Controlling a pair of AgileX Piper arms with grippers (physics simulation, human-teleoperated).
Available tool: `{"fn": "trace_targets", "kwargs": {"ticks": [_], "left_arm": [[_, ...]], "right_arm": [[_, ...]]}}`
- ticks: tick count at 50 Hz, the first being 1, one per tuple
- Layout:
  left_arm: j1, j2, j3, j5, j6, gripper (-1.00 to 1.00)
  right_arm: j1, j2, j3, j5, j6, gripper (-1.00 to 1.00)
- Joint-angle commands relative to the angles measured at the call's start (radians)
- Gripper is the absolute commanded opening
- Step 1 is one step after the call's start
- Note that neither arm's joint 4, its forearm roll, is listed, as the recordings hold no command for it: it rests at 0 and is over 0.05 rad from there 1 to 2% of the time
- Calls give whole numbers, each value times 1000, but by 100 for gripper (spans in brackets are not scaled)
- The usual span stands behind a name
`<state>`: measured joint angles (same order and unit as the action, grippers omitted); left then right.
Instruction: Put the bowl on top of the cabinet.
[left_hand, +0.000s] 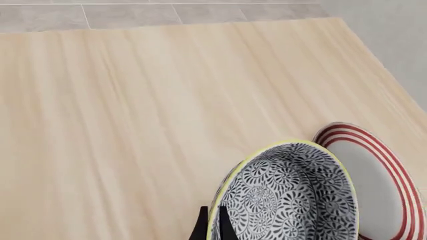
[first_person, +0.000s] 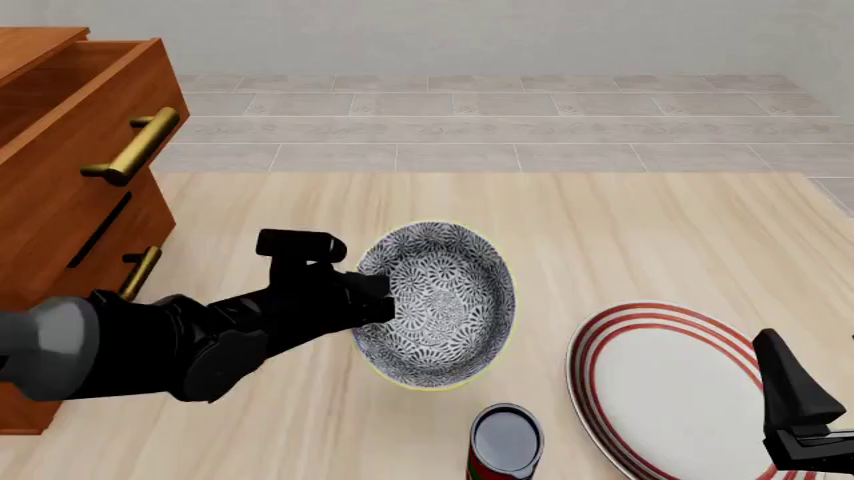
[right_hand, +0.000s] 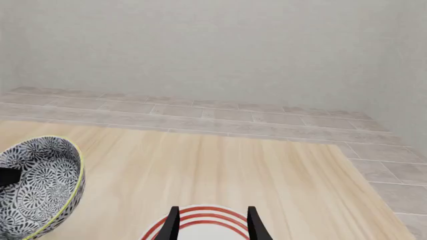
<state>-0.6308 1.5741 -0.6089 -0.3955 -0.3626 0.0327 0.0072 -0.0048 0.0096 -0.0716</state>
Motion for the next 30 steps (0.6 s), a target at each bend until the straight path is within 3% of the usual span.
{"fn": "trace_targets", "kwargs": {"ticks": [1,7,30], "left_arm": [[4,-75,-16,49,2,-100],[-3,-110,-23,75,-24,-100],[7,-208,-44,144,-8,-100]], "right_arm": [[-1,0,-1,0,2,100],[-1,-3,-1,3,2,100],[-5,0,0,0,2,100]]}}
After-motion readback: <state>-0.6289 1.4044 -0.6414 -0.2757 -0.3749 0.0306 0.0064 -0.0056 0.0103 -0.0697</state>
